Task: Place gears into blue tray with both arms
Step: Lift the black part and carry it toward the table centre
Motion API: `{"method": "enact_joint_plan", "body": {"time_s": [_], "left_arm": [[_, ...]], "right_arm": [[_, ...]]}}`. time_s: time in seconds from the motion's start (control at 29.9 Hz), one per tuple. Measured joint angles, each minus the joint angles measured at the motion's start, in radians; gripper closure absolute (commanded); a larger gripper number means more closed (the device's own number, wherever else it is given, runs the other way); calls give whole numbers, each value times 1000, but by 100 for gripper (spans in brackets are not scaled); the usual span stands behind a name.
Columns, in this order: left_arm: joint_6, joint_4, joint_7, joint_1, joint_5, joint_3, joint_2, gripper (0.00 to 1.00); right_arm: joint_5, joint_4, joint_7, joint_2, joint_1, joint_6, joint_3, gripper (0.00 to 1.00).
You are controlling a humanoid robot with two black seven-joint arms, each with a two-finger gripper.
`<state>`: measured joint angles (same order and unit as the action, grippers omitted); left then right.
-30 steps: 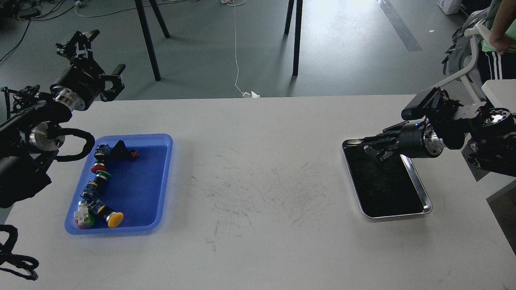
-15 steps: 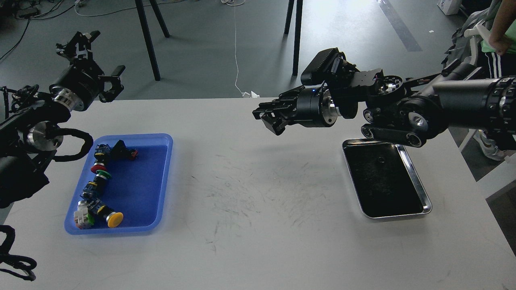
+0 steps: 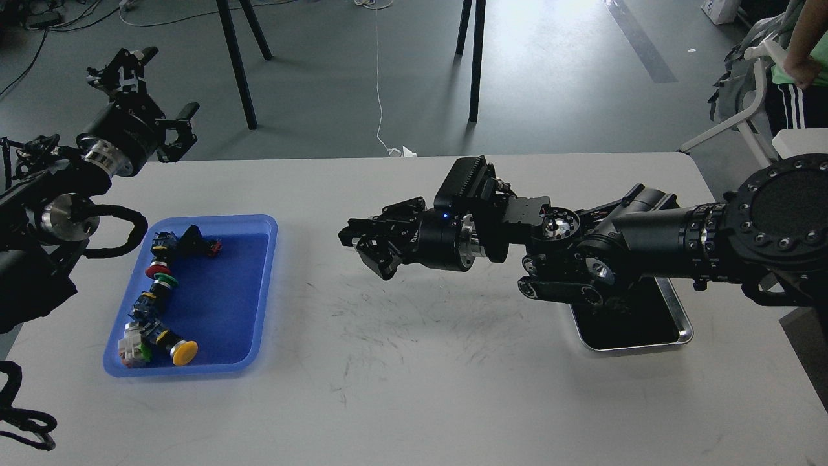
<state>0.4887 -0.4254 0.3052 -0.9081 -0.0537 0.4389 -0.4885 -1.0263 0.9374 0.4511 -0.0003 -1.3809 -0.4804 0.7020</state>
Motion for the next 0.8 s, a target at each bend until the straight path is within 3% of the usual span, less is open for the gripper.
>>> {"method": "enact_joint_plan", "body": {"time_s": [0.3, 0.8], "left_arm": [[0, -2, 0, 0, 0, -2, -19, 1], [0, -27, 0, -3, 0, -1, -61, 1]], "right_arm": [[-86, -134, 13, 0, 160, -8, -8, 98], [-227, -131, 35, 0, 224, -8, -20, 98]]}}
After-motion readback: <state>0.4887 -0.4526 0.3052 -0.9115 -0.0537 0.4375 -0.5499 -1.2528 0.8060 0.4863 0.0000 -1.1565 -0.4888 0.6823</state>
